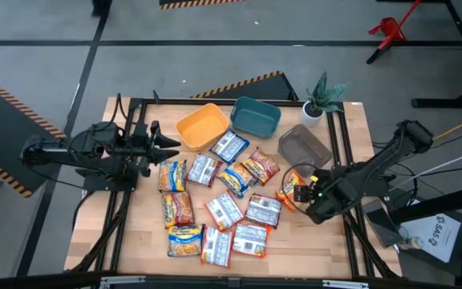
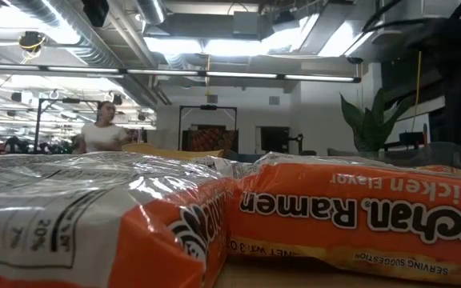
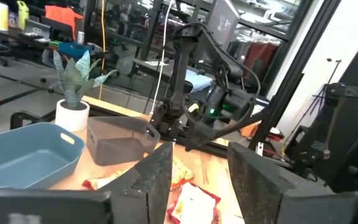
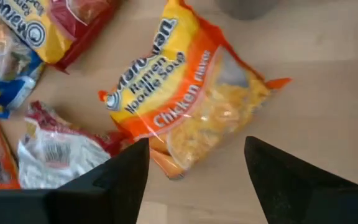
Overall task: Sort Maruchan noodles
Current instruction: Put the top right orange noodle pack into the black bin
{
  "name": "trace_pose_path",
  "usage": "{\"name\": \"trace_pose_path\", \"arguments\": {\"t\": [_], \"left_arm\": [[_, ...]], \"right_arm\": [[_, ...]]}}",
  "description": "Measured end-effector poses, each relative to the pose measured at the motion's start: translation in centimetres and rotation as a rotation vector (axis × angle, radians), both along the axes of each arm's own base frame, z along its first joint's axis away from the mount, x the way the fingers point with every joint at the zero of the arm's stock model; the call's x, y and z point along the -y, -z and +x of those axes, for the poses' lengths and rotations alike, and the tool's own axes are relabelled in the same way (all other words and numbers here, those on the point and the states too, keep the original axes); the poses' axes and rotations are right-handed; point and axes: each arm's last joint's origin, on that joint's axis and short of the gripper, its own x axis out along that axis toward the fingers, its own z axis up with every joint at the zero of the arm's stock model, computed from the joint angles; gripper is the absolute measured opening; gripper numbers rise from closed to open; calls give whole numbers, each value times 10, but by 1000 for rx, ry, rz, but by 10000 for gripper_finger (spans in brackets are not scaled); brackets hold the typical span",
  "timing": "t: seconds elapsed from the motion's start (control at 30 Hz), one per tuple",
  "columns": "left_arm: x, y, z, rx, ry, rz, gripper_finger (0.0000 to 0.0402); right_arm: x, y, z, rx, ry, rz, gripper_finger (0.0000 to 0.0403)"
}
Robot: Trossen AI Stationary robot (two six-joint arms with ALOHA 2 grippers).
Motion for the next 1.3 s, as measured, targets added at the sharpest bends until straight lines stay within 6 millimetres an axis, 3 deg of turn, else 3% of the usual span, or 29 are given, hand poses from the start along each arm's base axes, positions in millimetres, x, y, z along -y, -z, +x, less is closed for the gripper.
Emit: {"name": "trace_pose_path", "arguments": {"t": [0.17, 0.3, 0.63, 0.77, 1.0, 1.3], "left_arm": [[0, 0, 0, 1, -2, -20, 157], [0, 0, 0, 0, -6, -26, 157], [-1, 2, 2, -23, -29, -25, 157], [-1, 3, 3, -27, -33, -50, 157], [-1, 3, 3, -26, -33, -80, 157], [-1, 3, 3, -24, -32, -105, 157]], "right_arm": [[-1, 19, 18, -26, 40, -32, 238], [1, 24, 20, -59, 33, -65, 237], [18, 10, 2, -308, -411, -133, 237], [26, 15, 5, -356, -556, -97, 237], [33, 46, 11, -261, -642, 45, 237], [22, 39, 47, 165, -611, 28, 237]]}}
